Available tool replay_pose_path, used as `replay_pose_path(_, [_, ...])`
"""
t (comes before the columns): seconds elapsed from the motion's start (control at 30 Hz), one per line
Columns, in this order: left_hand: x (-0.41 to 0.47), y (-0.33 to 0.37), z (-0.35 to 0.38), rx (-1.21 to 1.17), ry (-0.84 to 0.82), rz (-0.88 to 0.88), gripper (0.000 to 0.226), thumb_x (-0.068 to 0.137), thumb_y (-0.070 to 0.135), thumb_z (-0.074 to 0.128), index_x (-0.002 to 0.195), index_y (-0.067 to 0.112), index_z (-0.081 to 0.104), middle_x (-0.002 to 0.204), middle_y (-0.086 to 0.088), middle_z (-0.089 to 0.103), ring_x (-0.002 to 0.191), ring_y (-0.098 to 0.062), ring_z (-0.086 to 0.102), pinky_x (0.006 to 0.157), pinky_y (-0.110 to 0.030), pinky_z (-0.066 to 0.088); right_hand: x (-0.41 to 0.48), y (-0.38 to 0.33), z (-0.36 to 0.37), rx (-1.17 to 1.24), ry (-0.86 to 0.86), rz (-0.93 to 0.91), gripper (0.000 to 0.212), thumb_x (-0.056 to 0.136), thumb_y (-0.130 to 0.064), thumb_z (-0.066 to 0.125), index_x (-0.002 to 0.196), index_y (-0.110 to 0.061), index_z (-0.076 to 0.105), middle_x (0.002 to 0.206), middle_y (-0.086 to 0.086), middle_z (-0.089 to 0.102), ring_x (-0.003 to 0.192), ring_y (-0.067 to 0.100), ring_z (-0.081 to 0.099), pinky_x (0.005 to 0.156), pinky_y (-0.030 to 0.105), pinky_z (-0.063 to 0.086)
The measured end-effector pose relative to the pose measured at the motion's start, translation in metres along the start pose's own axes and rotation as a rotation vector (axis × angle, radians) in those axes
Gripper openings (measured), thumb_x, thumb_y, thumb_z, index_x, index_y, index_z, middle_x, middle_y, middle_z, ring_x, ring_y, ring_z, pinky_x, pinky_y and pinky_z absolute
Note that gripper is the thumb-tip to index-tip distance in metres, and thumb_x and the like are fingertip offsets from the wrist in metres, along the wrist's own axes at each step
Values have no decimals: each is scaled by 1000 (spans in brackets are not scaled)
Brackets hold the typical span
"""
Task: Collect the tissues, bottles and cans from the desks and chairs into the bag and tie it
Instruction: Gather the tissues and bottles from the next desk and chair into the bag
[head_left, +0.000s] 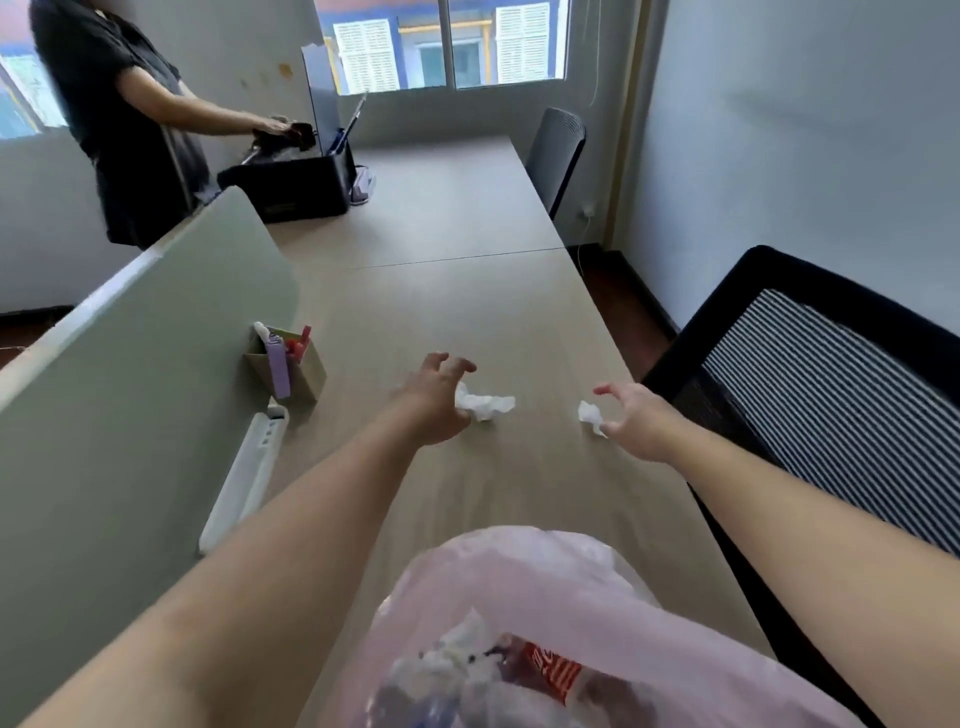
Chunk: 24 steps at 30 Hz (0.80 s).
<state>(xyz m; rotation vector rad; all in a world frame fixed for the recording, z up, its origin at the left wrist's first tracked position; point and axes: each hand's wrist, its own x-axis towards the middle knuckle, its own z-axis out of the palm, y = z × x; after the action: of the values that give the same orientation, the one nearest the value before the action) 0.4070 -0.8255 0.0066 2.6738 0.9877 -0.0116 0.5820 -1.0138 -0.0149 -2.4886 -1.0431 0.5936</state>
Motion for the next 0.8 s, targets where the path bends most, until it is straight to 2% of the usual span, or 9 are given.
replay_pose_path(0.13, [58, -5, 43, 207, -236, 61, 73, 86, 27, 58, 146, 44, 20, 160, -5, -6, 146, -28, 18, 115, -47, 27, 49, 19, 37, -228, -60, -2, 62, 93, -15, 48, 147, -36, 27, 161, 5, 8, 139, 32, 32, 112, 33, 29])
replay_pose_path(0.23, [82, -11, 68, 190, -339, 102, 61, 91, 26, 55, 145, 39, 31, 161, -6, -3, 146, -28, 16, 117, -36, 25, 70, 33, 51, -382, -180, 15, 69, 92, -8, 48, 148, -38, 24, 161, -2, -3, 140, 33, 25, 115, 37, 27])
replay_pose_path(0.27, [85, -13, 77, 150, -366, 127, 54, 93, 22, 54, 144, 31, 38, 160, -7, 9, 145, -27, 21, 113, -25, 27, 72, 39, 55, -353, -187, 13, 65, 90, -7, 48, 147, -34, 32, 161, -2, 6, 139, 31, 28, 115, 37, 28])
replay_pose_path(0.33, [84, -18, 87, 185, -332, 159, 42, 94, 8, 49, 136, 11, 50, 149, -12, 37, 136, -27, 38, 89, -9, 37, 71, 52, 63, -224, -64, -23, 48, 87, -3, 47, 129, -22, 59, 145, 6, 45, 125, 26, 49, 106, 33, 40])
replay_pose_path(0.4, [80, -19, 91, 69, -233, 60, 30, 88, 1, 52, 114, 1, 66, 124, -20, 59, 116, -32, 55, 81, -22, 44, 67, 56, 66, -189, 55, -10, 35, 81, 2, 48, 100, -14, 74, 112, 8, 66, 98, 26, 64, 88, 31, 52])
replay_pose_path(0.47, [72, -19, 89, -12, -172, 39, 19, 79, 1, 59, 92, 2, 73, 100, -21, 67, 95, -31, 63, 75, -30, 47, 60, 53, 62, -215, 70, 22, 31, 81, 4, 49, 87, -13, 74, 102, 7, 68, 86, 25, 66, 80, 31, 55])
replay_pose_path(0.6, [49, -8, 51, -74, -112, 54, 12, 77, -3, 62, 82, -3, 72, 73, -17, 63, 71, -24, 59, 60, -23, 38, 45, 33, 31, -219, 131, 8, 32, 87, 4, 48, 88, -15, 74, 105, 7, 66, 92, 24, 65, 81, 31, 56])
replay_pose_path(0.67, [29, 4, 19, -76, -81, 52, 13, 78, -3, 59, 82, 1, 72, 69, -11, 61, 66, -22, 58, 55, -23, 41, 30, 20, 8, -189, 182, -34, 29, 88, 0, 51, 87, -16, 75, 105, 8, 66, 95, 24, 64, 83, 31, 55])
replay_pose_path(0.8, [-24, 34, -47, -5, 90, 74, 2, 76, 19, 69, 77, 21, 69, 75, 2, 63, 72, -17, 56, 61, -26, 43, -21, -18, -44, -62, 280, -172, 21, 86, -3, 57, 85, -12, 76, 96, 7, 69, 91, 21, 65, 81, 26, 52])
